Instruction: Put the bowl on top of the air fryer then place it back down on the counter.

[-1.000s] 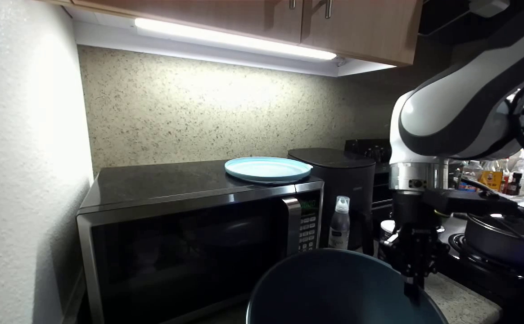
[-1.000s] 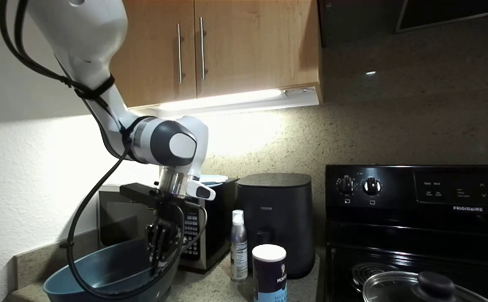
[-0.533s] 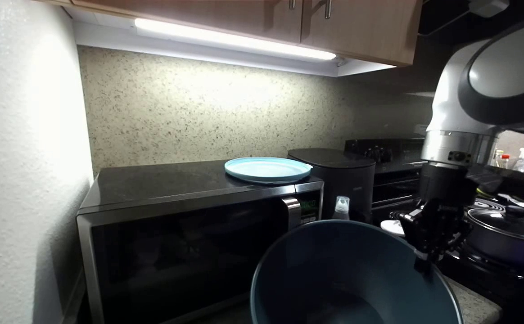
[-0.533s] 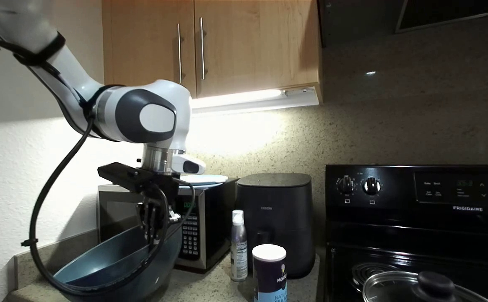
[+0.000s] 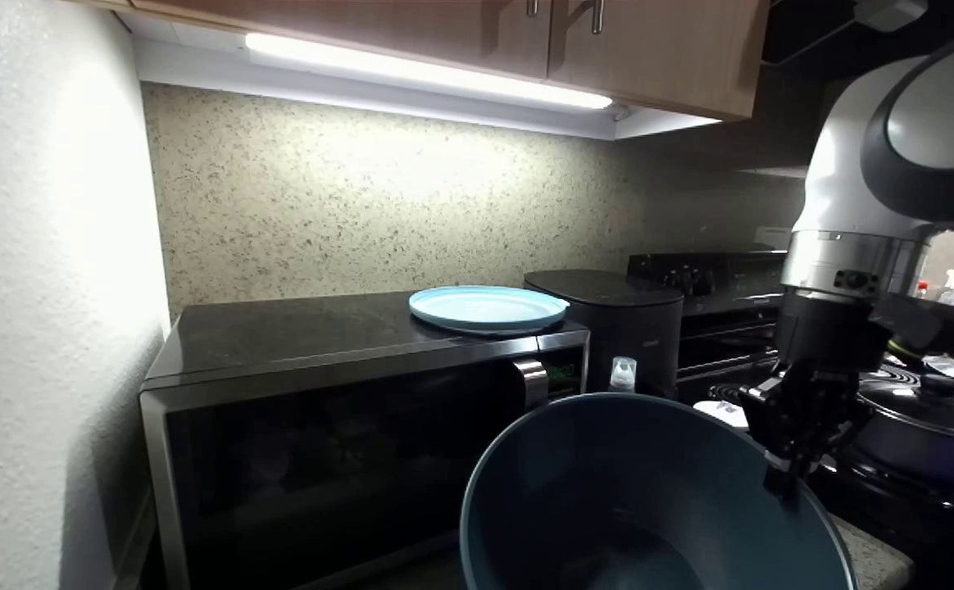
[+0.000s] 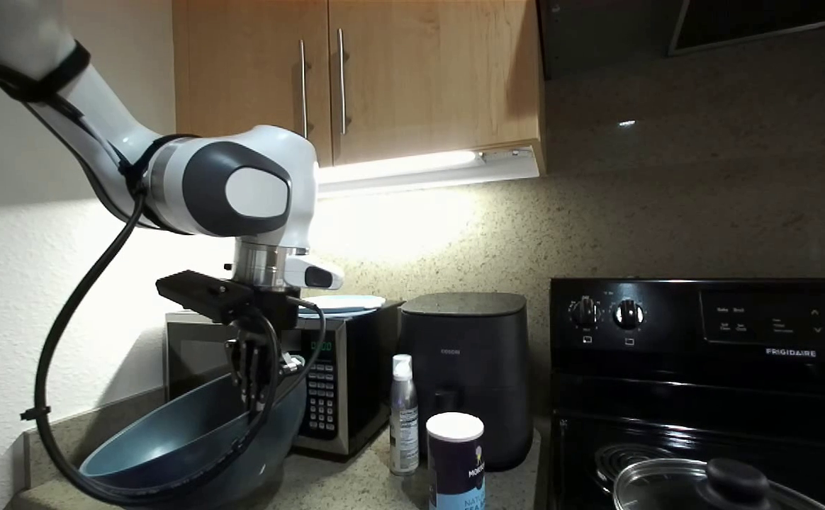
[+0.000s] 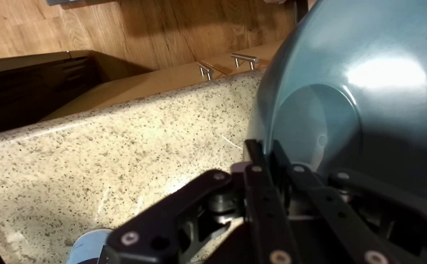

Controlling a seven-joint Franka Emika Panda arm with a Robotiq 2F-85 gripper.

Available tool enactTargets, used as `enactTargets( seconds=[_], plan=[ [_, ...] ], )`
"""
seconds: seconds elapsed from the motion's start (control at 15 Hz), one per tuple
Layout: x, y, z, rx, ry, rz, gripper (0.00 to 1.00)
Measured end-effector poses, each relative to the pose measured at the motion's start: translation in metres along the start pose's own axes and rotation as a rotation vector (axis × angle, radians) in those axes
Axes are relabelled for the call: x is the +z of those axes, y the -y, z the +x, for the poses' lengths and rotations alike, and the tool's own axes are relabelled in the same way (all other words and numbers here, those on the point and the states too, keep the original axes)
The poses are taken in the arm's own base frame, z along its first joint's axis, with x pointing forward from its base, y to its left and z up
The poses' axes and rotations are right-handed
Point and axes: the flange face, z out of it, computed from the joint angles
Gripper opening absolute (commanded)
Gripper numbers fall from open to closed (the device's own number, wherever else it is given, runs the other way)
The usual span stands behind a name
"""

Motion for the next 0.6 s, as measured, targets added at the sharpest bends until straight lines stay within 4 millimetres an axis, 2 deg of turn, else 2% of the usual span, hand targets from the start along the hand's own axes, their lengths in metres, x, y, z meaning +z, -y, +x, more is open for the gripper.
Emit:
enactTargets(
  seconds=[0.6],
  plan=[
    [-0.027, -0.009, 0.0, 0.042, -0.074, 0.016, 0.08]
  ],
)
